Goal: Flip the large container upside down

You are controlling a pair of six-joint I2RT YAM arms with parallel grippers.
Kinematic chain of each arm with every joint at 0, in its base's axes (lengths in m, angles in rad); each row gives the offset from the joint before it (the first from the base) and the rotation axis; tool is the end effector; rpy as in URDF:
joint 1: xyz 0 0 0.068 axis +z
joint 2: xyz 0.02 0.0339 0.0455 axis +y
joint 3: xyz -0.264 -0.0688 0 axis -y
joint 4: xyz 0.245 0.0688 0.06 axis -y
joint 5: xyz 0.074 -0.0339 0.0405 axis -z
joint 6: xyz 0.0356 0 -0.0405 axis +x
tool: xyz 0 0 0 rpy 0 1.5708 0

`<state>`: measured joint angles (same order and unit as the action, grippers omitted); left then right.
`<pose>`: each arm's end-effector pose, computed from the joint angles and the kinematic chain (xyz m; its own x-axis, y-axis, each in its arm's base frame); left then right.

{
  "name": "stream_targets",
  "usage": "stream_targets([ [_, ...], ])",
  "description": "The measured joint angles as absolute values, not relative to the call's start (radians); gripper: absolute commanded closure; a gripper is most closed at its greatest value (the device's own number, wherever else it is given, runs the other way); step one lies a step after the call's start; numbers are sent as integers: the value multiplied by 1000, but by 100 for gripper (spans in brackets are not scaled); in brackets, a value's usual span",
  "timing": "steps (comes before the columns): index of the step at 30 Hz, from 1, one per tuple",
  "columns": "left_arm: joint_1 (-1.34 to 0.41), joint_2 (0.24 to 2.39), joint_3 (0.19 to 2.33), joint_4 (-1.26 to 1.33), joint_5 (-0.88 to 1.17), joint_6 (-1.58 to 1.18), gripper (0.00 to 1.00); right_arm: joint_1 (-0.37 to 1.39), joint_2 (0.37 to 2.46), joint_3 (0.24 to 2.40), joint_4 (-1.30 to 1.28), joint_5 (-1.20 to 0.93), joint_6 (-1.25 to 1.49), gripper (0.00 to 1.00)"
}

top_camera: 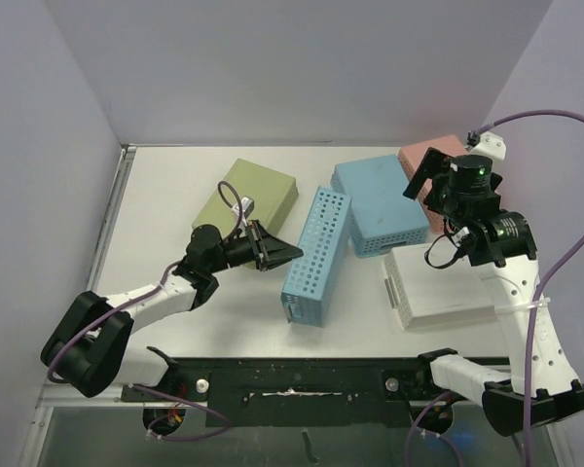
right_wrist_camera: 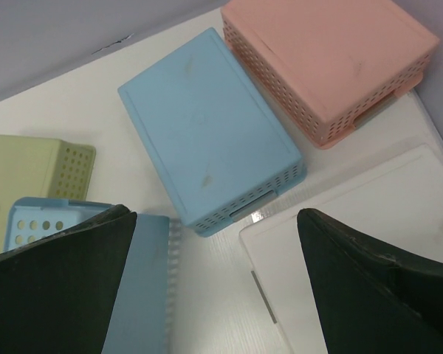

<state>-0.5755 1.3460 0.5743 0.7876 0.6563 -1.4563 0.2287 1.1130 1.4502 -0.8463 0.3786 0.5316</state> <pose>0.2237 -0.1710 0.2446 -0.9353 -0.3314 -0.1239 0.1210 0.0294 -0.9922 0.2057 0.0344 0.4358 -0.3566 0.4006 -0.8440 0.3300 0.8992 0.2873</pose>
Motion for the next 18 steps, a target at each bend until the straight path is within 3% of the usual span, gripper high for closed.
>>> stream_targets([
  [3, -575, 1348, 547, 824, 656, -1488, 100, 229, 1114, 1437, -835, 331, 539, 3],
  [9, -572, 1367, 489, 876, 655, -1510, 68, 229, 1118, 1406, -815, 265, 553, 2],
  [12, -565, 1381, 449, 892, 657, -1532, 58, 229, 1118, 1406, -809, 245, 555, 2],
  [18, -482, 1336, 428, 836, 667, -1508, 52, 229, 1122, 1388, -801, 193, 558, 2],
])
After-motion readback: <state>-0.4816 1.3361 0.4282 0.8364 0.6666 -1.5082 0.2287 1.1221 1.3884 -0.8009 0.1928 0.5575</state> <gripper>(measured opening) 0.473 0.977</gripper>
